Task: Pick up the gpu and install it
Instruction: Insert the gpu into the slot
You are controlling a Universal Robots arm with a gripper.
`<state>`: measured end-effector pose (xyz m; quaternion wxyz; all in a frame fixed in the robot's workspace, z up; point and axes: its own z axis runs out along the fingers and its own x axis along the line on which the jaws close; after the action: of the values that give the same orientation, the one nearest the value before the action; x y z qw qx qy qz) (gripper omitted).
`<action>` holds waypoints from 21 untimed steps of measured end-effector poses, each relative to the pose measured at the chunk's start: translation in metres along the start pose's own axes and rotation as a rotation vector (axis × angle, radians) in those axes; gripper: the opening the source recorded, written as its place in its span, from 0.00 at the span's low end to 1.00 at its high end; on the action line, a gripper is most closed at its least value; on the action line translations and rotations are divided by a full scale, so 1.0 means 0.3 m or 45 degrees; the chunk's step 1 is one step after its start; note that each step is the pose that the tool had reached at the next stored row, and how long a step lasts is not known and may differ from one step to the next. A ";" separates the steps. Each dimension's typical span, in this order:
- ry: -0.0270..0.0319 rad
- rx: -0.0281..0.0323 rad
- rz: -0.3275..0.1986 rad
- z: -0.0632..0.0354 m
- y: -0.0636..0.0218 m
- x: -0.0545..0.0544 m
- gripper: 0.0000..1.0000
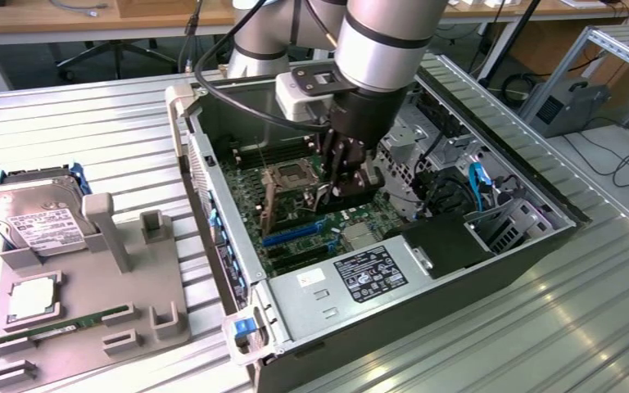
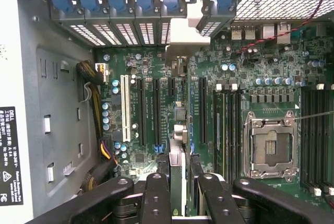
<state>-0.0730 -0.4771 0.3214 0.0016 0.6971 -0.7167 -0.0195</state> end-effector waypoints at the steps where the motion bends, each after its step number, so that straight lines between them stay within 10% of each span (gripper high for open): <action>1: 0.0000 0.0001 0.000 0.000 0.001 0.000 0.26; 21: 0.0000 0.0000 0.000 0.008 0.015 0.001 0.26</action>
<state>-0.0776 -0.4771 0.3190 0.0015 0.6971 -0.7167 -0.0195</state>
